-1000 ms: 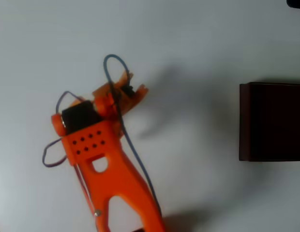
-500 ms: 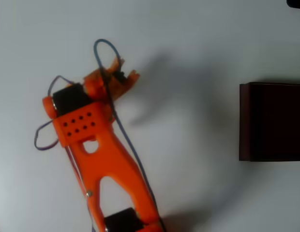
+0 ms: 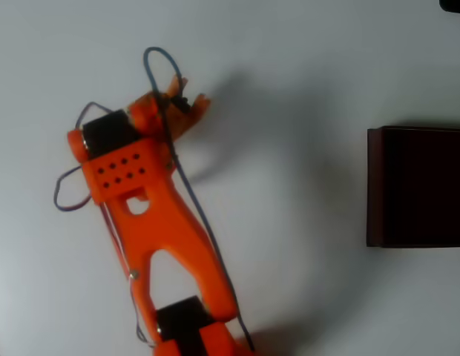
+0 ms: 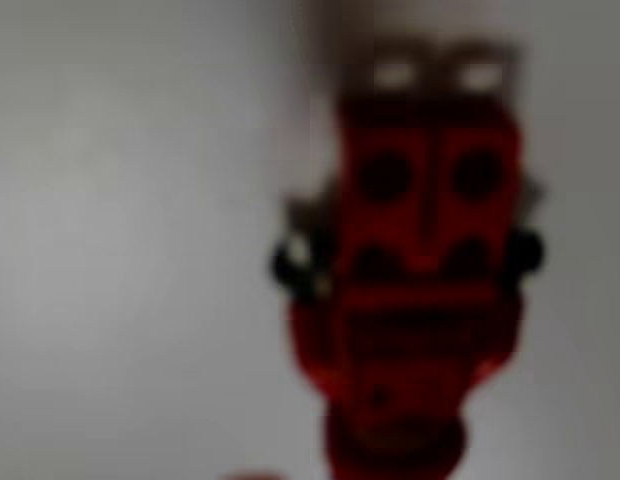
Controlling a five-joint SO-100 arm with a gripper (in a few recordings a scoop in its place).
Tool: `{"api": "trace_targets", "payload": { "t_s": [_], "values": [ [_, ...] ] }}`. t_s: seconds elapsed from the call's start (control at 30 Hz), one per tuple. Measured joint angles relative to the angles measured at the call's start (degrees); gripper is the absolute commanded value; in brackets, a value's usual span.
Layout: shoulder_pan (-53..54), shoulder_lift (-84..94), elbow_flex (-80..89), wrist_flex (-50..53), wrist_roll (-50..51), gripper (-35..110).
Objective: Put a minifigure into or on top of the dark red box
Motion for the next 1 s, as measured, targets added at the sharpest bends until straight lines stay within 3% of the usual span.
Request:
{"api": "trace_targets", "payload": {
  "t_s": [1.0],
  "values": [
    [2.11, -1.67, 2.99, -7.12, -4.04, 22]
  ]
}}
